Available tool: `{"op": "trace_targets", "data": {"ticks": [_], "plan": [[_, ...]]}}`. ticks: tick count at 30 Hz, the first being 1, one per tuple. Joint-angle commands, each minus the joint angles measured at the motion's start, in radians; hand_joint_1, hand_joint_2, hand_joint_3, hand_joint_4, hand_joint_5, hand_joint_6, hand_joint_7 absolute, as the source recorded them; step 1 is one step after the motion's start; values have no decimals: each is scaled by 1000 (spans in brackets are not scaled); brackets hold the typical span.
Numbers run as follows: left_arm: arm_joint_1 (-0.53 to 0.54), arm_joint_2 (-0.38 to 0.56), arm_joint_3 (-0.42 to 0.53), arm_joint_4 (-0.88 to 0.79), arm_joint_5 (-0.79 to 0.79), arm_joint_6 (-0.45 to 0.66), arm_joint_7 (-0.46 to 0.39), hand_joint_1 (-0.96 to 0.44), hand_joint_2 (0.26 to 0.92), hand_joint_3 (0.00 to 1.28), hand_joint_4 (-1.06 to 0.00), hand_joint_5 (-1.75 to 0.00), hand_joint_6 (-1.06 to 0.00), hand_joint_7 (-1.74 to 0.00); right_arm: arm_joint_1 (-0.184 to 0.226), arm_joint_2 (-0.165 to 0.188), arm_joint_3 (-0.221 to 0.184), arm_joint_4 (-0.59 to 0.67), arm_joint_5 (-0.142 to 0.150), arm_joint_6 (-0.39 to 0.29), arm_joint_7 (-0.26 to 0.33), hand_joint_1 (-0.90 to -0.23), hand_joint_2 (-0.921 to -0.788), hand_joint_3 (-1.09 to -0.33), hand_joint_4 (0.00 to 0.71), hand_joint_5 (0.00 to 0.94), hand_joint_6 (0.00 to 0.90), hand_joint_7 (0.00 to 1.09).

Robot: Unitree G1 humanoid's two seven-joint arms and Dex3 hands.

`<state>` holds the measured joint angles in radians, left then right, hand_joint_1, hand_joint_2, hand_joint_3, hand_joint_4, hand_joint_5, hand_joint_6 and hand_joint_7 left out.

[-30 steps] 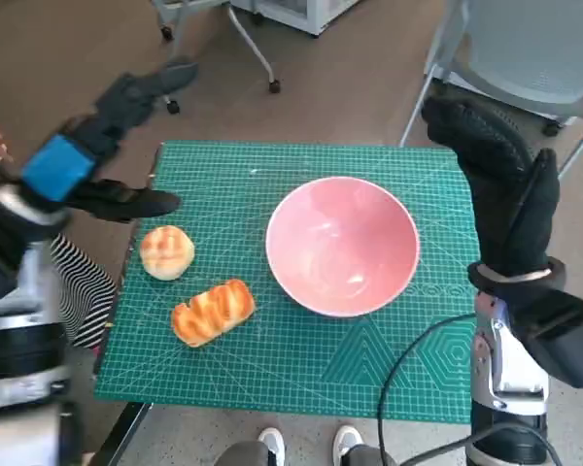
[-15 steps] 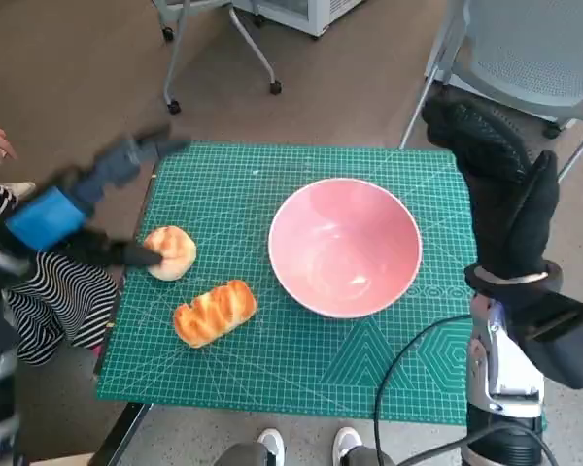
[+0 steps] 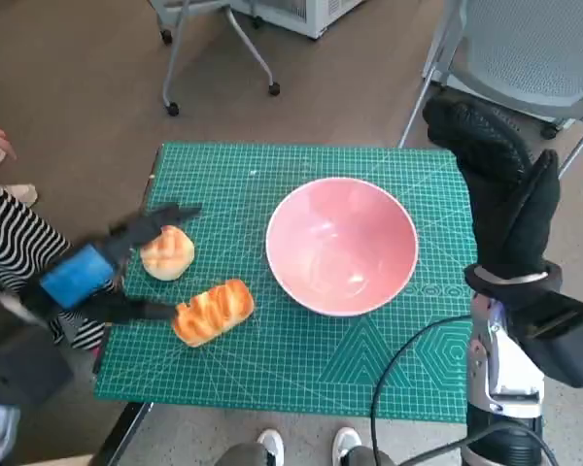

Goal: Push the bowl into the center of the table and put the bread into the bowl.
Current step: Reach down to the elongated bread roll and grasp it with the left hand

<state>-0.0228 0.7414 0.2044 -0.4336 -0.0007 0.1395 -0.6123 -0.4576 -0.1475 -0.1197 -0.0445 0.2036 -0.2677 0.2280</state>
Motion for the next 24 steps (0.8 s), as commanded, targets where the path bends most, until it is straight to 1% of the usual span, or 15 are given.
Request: {"op": "trace_targets", "data": {"ticks": [1, 6, 13, 24], "plan": [[56, 15, -33, -64, 29, 62, -13, -480, 920, 31, -190, 0, -274, -64, 17, 9, -6, 2, 21, 24, -7, -735, -921, -645, 284, 16, 157, 566], [89, 19, -78, -80, 113, 71, 10, -453, 916, 17, -188, 0, -281, -42, 20, 8, -8, 2, 26, 27, -6, -737, -921, -643, 285, 15, 159, 564], [106, -2, -131, -81, 227, 77, 50, -481, 915, 8, -190, -2, -290, -26, 24, 6, -7, 1, 29, 29, -8, -731, -921, -642, 285, 13, 162, 560], [90, -59, -217, -16, 290, 99, 85, -468, 920, 8, -191, 0, -291, -9, 36, 6, -3, -6, 27, 30, -8, -729, -921, -640, 273, 5, 153, 549]]}}
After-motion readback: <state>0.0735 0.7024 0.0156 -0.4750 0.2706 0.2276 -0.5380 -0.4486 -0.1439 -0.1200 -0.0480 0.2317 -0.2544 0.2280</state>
